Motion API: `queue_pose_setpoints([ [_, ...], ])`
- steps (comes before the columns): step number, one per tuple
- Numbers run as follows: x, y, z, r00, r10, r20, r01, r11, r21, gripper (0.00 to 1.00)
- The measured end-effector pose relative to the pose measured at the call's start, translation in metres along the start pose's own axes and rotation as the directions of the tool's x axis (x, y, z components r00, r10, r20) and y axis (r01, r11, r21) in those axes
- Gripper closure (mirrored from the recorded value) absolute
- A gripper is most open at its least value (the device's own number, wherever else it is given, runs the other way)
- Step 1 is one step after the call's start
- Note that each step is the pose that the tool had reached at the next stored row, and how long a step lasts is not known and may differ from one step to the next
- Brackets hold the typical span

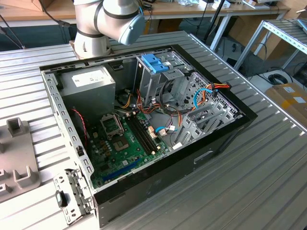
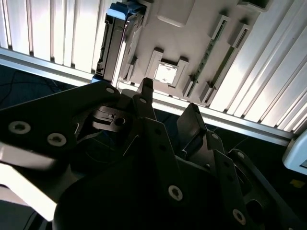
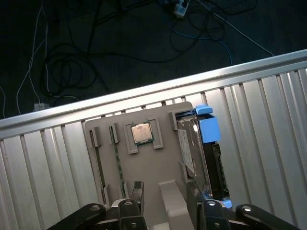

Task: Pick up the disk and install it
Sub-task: 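Pick up the disk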

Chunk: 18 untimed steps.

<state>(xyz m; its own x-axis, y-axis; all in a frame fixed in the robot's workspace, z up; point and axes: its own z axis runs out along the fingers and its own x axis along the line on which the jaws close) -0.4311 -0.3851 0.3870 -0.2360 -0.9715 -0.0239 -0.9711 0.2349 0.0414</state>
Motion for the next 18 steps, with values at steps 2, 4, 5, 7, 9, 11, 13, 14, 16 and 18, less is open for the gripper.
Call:
queue_pose_setpoints([
  [2,-0.0005,0.0001,0.0002,1.0,0.0,0.0,0.0,1.0,0.0,0.52],
  [4,-0.0008,0.0002,0.0004,1.0,0.0,0.0,0.0,1.0,0.0,0.52],
  [5,-0.0009,0.0002,0.0006,1.0,0.0,-0.0001,0.0,1.0,-0.0001,0.52],
  [7,-0.0011,0.0003,0.0008,1.0,0.0,0.0,0.0,1.0,0.0,0.52],
  [9,-0.0014,0.0003,0.0012,1.0,0.0,0.0,0.0,1.0,0.0,0.52],
  [11,-0.0015,0.0003,0.0015,1.0,0.0,0.0,0.0,1.0,0.0,0.52],
  [13,-0.0018,0.0004,0.0018,1.0,0.0,-0.0001,0.0,1.0,0.0,0.52],
  [14,-0.002,0.0004,0.0019,1.0,0.0,-0.0001,0.0,1.0,0.0,0.52],
  [16,-0.0026,0.0006,0.0024,1.0,0.0,0.0,0.0,1.0,0.0,0.52],
  [18,-0.003,0.0007,0.0026,1.0,0.0,0.0,0.0,1.0,0.0,0.52],
])
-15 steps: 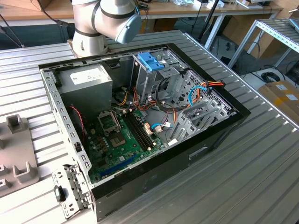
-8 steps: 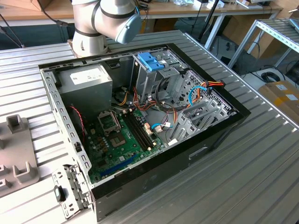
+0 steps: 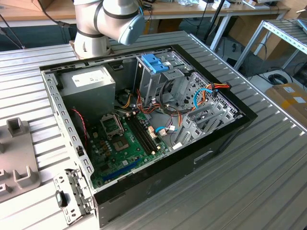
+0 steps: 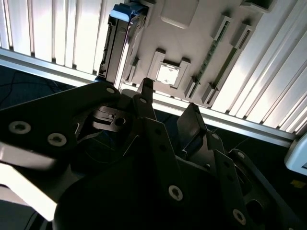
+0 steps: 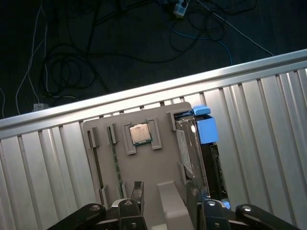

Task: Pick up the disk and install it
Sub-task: 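Pick up the disk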

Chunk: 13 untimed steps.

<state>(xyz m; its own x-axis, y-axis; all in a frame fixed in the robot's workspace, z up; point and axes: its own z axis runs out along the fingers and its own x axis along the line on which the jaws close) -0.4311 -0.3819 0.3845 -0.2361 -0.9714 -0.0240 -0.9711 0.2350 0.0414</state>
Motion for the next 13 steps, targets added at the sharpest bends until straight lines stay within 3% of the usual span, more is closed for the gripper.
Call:
queue_pose_setpoints([
  [4,-0.001,0.0002,0.0004,1.0,0.0,-0.0001,0.0,1.0,-0.0001,0.52],
  [13,-0.0103,0.0024,0.0021,1.0,0.0,0.0,0.0,1.0,0.0,0.52],
])
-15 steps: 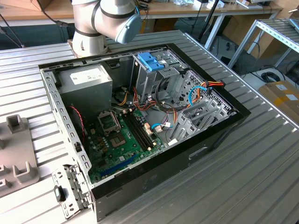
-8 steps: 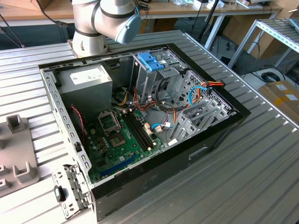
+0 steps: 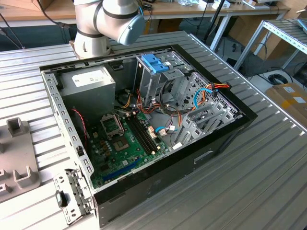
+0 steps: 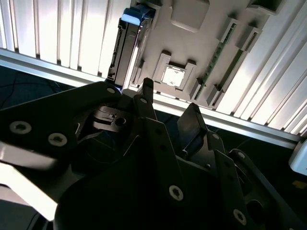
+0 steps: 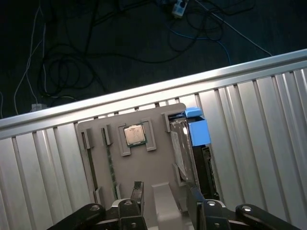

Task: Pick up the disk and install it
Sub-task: 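Pick up the disk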

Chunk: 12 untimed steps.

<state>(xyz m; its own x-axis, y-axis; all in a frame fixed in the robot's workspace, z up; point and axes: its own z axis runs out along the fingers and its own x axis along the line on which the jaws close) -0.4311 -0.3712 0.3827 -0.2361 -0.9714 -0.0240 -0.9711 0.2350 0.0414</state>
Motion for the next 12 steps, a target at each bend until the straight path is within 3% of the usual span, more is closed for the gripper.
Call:
queue_pose_setpoints([
  [12,-0.0104,0.0024,0.0032,1.0,-0.001,-0.0001,0.001,1.0,-0.0001,0.52],
])
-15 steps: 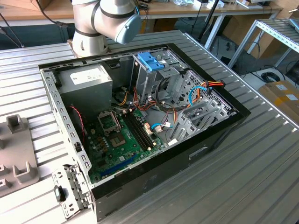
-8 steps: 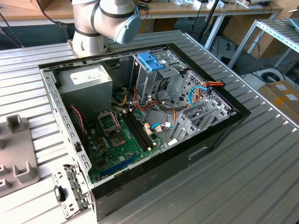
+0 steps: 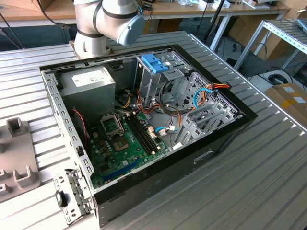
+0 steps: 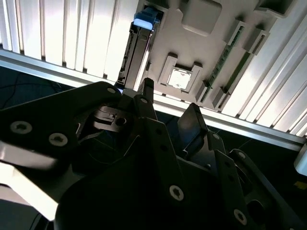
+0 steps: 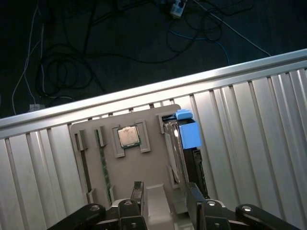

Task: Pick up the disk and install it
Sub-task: 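Pick up the disk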

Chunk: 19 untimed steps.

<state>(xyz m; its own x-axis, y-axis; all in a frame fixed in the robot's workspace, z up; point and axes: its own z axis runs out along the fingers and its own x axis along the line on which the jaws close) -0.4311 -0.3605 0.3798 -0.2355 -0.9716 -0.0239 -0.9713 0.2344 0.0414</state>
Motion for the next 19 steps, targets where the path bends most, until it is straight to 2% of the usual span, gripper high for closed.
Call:
queue_pose_setpoints([
  [19,-0.0092,0.0026,0.0066,1.0,0.0,0.0,0.0,1.0,0.0,0.52],
])
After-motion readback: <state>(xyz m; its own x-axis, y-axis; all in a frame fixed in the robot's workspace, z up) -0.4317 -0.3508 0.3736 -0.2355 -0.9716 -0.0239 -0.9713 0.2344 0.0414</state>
